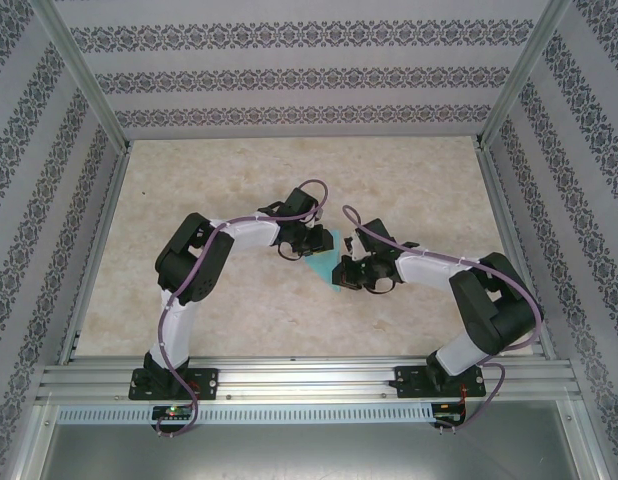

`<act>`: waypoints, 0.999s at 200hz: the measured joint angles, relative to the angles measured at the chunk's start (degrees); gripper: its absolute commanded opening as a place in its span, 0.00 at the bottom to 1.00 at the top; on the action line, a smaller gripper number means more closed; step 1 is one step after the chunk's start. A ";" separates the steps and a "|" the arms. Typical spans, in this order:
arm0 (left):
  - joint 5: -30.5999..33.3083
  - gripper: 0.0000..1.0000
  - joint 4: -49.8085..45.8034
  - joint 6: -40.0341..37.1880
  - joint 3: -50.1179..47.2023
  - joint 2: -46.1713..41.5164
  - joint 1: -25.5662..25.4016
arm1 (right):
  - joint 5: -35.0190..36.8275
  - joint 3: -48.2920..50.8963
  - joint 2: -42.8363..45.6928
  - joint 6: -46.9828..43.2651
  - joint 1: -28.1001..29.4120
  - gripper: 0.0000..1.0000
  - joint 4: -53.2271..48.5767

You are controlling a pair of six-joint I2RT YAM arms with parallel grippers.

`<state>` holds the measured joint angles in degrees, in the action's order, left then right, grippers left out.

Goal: Fold a paper plane with a square sheet of paper (fold left side to right side)
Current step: Fourth fold the wing at the center of the table.

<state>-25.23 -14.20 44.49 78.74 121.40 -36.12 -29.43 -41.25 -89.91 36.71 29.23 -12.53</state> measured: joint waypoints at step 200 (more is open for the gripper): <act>0.04 0.27 1.51 0.85 -0.59 -0.11 0.00 | 7.15 -3.76 -9.01 13.84 0.04 0.02 8.46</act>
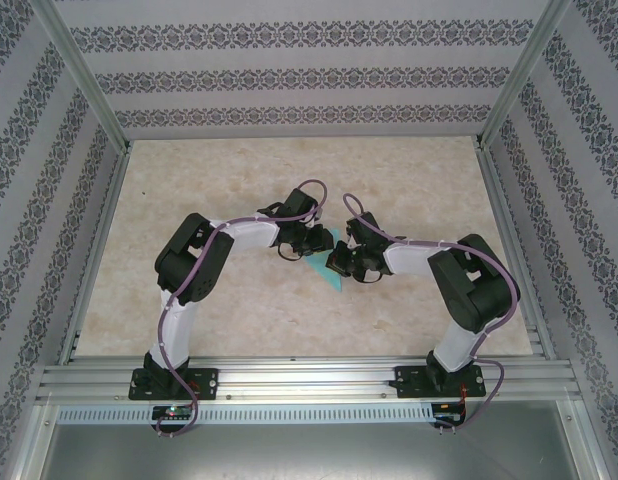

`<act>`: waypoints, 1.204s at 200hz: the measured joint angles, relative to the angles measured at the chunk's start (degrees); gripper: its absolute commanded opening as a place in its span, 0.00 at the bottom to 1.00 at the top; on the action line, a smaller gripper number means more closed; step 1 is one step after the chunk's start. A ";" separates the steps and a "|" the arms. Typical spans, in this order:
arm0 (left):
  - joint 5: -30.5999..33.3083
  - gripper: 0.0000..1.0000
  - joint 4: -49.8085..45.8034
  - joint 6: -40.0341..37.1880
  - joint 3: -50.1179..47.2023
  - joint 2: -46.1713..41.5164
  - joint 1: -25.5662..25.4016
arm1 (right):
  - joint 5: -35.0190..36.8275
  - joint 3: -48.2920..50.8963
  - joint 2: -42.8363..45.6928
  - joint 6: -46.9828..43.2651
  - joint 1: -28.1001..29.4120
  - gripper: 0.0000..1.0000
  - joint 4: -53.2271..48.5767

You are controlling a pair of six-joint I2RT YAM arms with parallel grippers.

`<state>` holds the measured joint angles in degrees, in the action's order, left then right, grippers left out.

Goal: Fold a paper plane with a square sheet of paper (fold left side to right side)
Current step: Fourth fold the wing at the center of the table.

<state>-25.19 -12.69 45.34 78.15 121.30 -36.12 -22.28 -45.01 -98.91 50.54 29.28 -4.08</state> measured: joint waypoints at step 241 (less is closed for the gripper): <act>-1.31 0.26 -0.66 0.17 0.00 0.02 -0.09 | 1.33 14.27 14.08 -1.09 2.25 0.01 -1.68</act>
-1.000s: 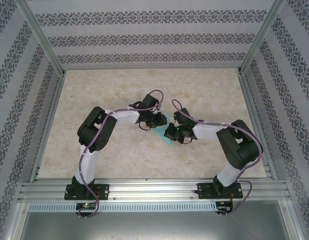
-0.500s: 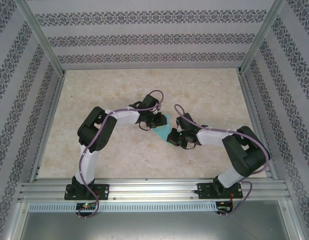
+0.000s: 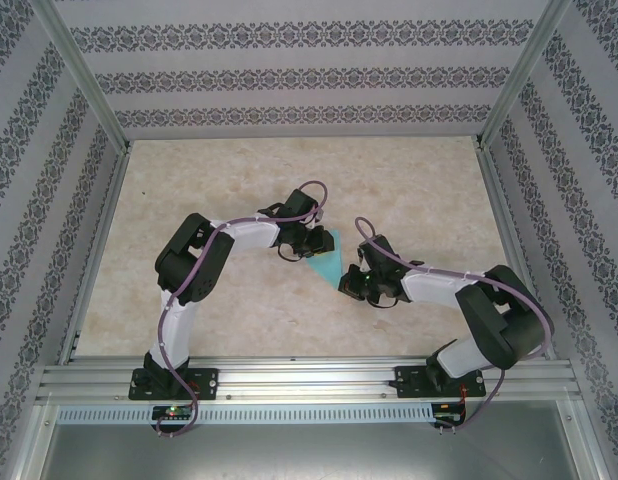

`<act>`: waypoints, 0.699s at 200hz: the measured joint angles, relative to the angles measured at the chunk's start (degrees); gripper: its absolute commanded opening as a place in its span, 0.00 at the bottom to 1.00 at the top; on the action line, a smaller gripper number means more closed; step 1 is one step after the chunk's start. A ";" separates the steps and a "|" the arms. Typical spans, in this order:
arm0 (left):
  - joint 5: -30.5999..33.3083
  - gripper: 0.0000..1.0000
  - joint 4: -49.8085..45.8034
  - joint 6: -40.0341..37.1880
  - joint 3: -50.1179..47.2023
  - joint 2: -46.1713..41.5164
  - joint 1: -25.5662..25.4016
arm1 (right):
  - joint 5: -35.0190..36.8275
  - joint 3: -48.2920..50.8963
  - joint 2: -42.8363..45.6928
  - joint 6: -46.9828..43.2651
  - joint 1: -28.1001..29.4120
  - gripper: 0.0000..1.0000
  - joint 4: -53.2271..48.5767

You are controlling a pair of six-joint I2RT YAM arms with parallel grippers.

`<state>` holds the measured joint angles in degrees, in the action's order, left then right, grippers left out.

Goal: Fold a paper plane with a square sheet of paper (fold left side to right side)
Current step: Fourth fold the wing at the center of the table.

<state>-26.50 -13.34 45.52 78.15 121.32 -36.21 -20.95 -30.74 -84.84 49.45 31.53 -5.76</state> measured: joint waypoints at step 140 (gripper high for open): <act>-0.28 0.33 -0.04 0.02 0.26 -0.35 0.20 | 1.46 1.46 11.13 -5.70 -0.70 0.15 -16.70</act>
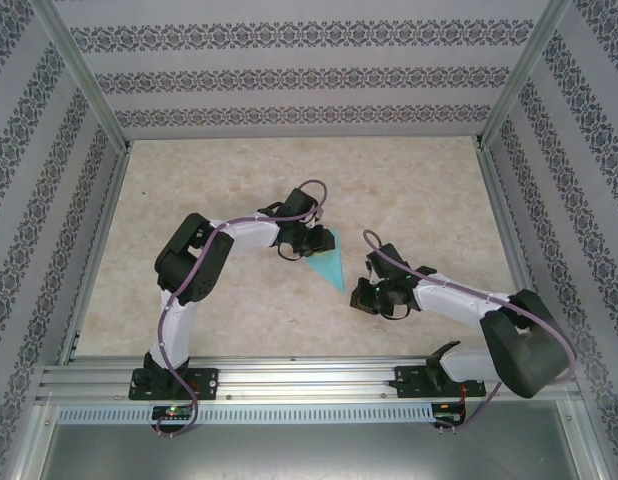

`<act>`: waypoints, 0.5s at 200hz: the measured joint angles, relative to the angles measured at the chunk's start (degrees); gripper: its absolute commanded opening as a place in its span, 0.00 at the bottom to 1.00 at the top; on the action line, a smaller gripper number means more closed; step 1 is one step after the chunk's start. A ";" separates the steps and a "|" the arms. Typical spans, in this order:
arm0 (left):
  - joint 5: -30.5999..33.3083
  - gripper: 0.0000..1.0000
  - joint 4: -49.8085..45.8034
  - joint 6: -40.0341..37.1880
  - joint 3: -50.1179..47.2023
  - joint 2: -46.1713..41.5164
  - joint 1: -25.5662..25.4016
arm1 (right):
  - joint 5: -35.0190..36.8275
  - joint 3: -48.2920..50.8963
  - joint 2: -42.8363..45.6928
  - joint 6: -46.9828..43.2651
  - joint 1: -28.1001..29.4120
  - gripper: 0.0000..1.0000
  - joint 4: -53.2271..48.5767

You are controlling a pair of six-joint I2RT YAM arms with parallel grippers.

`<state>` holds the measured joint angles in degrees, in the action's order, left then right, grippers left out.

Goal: Fold a paper plane with a square sheet of paper (fold left side to right side)
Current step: Fourth fold the wing at the center of the table.

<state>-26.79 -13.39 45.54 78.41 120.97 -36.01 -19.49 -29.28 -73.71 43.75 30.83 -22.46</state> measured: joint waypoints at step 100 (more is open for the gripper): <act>-0.48 0.45 0.92 1.57 -6.32 -16.55 4.39 | -7.34 -5.40 -0.04 -11.89 -10.38 0.49 8.59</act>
<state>-27.27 -12.47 47.11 72.10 104.42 -31.62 -26.83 -34.68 -73.76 31.86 20.45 -13.87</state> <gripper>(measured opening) 0.451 0.487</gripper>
